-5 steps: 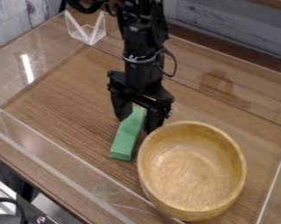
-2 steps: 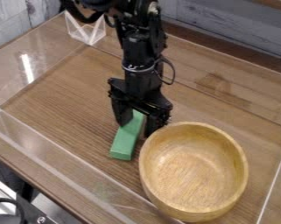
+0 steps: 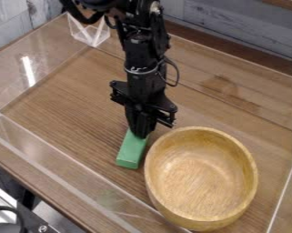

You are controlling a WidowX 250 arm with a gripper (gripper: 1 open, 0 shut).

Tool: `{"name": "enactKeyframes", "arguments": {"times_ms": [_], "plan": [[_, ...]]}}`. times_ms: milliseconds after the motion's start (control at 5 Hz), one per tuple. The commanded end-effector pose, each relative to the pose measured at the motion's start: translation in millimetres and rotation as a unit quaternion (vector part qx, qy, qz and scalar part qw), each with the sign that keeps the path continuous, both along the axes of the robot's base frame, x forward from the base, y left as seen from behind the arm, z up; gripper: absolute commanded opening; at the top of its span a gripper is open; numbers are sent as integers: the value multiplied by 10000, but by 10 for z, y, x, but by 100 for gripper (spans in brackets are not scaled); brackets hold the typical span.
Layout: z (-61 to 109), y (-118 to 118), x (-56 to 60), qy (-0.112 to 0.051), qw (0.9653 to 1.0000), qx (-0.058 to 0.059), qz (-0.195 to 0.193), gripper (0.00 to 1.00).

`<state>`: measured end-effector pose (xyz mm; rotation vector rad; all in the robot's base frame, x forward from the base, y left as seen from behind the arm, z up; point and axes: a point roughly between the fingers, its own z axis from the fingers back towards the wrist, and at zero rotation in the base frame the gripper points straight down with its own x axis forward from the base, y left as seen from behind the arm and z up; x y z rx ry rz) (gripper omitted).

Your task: Put the green block in the brown bowl

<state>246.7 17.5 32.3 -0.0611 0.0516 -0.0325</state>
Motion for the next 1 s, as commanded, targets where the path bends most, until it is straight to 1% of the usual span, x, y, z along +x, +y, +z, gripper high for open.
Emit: {"name": "enactKeyframes", "arguments": {"times_ms": [0, 400, 600, 800], "plan": [[108, 18, 38, -102, 9999, -17, -20, 0], [297, 24, 38, -47, 10000, -60, -36, 0], [420, 31, 50, -23, 9999, -91, -34, 0], [462, 34, 84, -59, 9999, -111, -46, 100]]}}
